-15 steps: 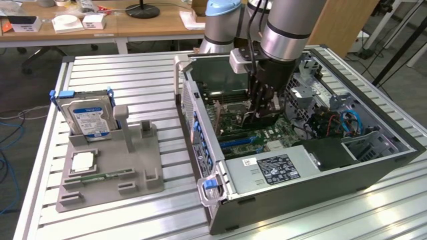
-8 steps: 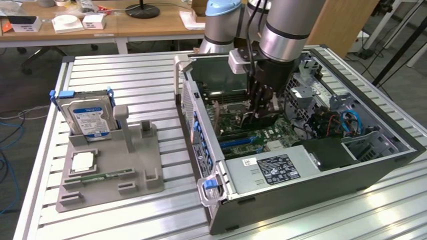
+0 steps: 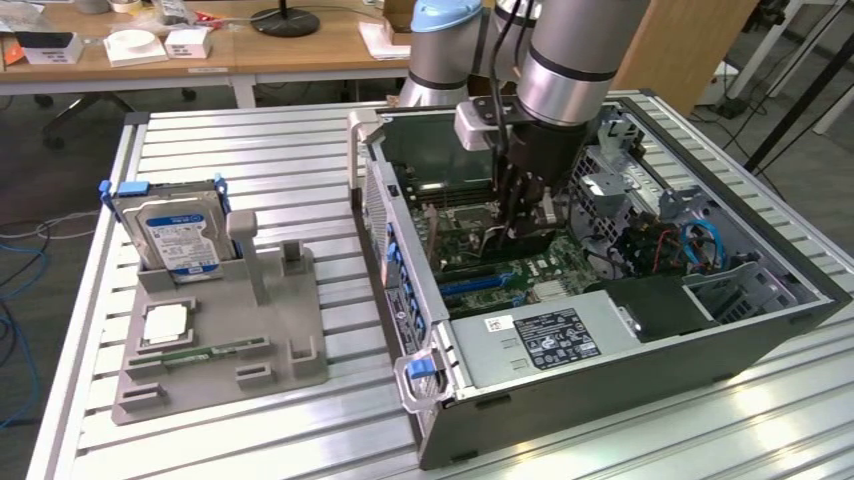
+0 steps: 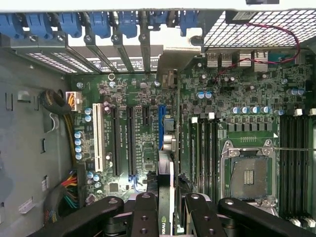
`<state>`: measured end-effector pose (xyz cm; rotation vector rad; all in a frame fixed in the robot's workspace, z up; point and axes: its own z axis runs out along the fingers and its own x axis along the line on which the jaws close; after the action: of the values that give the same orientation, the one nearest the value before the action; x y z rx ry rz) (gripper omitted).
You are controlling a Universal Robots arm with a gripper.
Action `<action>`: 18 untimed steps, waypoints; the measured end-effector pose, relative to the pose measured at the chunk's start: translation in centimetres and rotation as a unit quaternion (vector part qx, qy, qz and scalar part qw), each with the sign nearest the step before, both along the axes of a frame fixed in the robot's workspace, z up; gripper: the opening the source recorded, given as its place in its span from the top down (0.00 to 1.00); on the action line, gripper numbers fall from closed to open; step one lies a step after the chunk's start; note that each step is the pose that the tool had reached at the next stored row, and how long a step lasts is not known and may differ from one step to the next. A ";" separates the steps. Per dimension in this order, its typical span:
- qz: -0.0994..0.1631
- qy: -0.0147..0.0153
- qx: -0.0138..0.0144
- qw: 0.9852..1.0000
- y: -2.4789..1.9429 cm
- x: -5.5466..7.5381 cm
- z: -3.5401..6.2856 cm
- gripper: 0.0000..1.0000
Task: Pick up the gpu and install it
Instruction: 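Insert the gpu into the slot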
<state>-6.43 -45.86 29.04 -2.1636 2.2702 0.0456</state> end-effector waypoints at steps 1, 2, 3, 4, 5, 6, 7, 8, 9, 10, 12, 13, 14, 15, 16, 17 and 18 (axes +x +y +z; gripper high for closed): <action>0.000 0.000 0.000 1.000 -0.02 0.0 -0.02 0.74; 0.000 0.000 0.000 1.000 -0.04 0.0 -0.03 0.74; 0.000 0.000 0.000 1.000 -0.06 0.0 -0.05 0.74; 0.000 0.000 0.000 1.000 -0.07 0.0 -0.05 0.74; 0.000 0.000 0.000 1.000 -0.07 0.0 -0.06 0.74; 0.000 0.000 0.000 1.000 -0.07 0.0 -0.06 0.74; 0.000 0.000 0.000 1.000 -0.08 0.0 -0.06 0.74; 0.000 0.000 0.000 1.000 -0.08 0.0 -0.06 0.74; 0.000 0.000 0.000 1.000 -0.11 0.0 -0.06 0.74; 0.000 0.000 0.000 1.000 -0.13 0.0 -0.06 0.74; 0.000 0.000 0.000 1.000 -0.18 0.0 -0.06 0.74; 0.000 0.000 0.000 1.000 -0.20 0.0 -0.07 0.74; 0.000 0.000 0.000 1.000 -0.22 0.0 -0.08 0.74; 0.000 0.000 0.000 1.000 -0.22 -0.1 -0.08 0.74; 0.000 0.000 0.000 1.000 -0.22 -0.1 -0.08 0.74; 0.000 0.000 0.000 1.000 -0.23 -0.1 -0.10 0.74; 0.000 0.000 0.000 1.000 -0.23 -0.2 -0.11 0.74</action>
<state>-6.64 -46.09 28.93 -2.1635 2.2702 0.0456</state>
